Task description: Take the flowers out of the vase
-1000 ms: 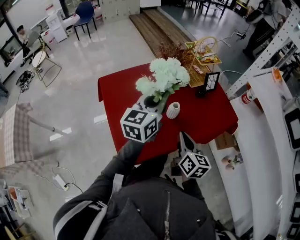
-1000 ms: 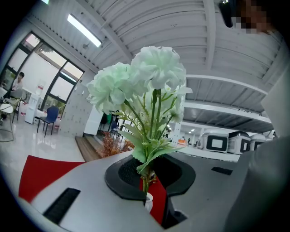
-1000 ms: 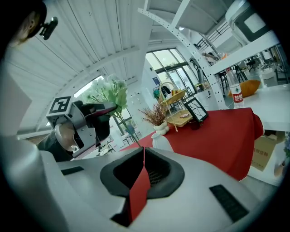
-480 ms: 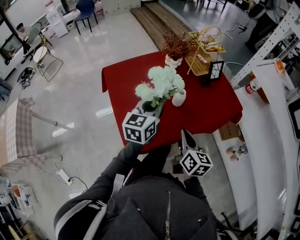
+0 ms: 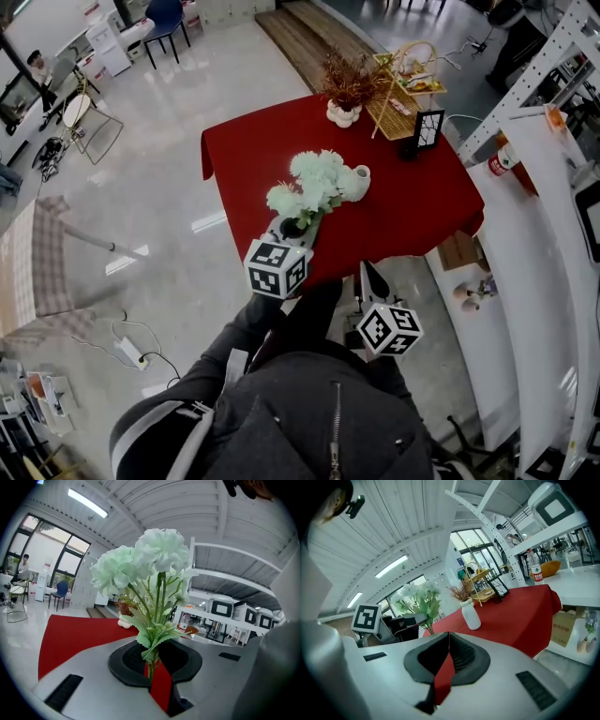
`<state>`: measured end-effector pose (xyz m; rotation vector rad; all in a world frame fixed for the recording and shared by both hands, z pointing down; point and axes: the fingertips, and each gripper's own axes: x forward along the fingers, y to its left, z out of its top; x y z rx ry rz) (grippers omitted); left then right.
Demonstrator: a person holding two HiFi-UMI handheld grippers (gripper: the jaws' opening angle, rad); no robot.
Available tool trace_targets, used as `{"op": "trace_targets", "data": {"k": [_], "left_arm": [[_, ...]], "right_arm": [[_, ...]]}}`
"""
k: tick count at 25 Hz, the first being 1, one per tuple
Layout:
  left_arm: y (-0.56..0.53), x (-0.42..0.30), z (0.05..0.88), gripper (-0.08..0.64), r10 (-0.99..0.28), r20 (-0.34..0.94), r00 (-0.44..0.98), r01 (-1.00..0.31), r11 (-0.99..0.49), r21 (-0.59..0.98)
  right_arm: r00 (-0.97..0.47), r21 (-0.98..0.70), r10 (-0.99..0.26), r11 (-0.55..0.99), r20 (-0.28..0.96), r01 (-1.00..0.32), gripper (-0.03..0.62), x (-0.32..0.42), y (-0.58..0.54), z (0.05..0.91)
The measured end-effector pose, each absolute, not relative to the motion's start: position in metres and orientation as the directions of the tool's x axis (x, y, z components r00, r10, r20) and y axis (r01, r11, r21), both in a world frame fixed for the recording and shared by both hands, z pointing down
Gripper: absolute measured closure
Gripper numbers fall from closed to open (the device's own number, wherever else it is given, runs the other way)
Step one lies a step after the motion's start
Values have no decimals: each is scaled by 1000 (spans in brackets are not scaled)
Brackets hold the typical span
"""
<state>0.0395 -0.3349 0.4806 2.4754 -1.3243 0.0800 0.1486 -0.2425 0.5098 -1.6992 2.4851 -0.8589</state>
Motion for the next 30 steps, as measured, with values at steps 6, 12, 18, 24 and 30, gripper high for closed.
{"op": "trace_targets", "data": {"k": [6,12,18,24,30], "left_arm": [[-322,45,488,499,-789,217,575,-812,-517,270],[-312,44,487,499,-784,225,579,-811,-526,256],[-303,39,486,499,-783,231,577,-814,-528,242],[-296,38,486,499,-784,228,577,-813,-528,243],[-290,34,482,499,-787,219,576,-814,-527,246]], "right_arm": [[-400,-409,-873,269,280,-872,581,154,-233,506],[-411,-411,-870,281,273,-867,581,147,-224,505],[-417,-416,-871,288,261,-862,581,142,-215,503],[-412,-435,-877,279,247,-856,581,141,-209,502],[-438,-443,-867,305,236,-843,581,127,-200,499]]}}
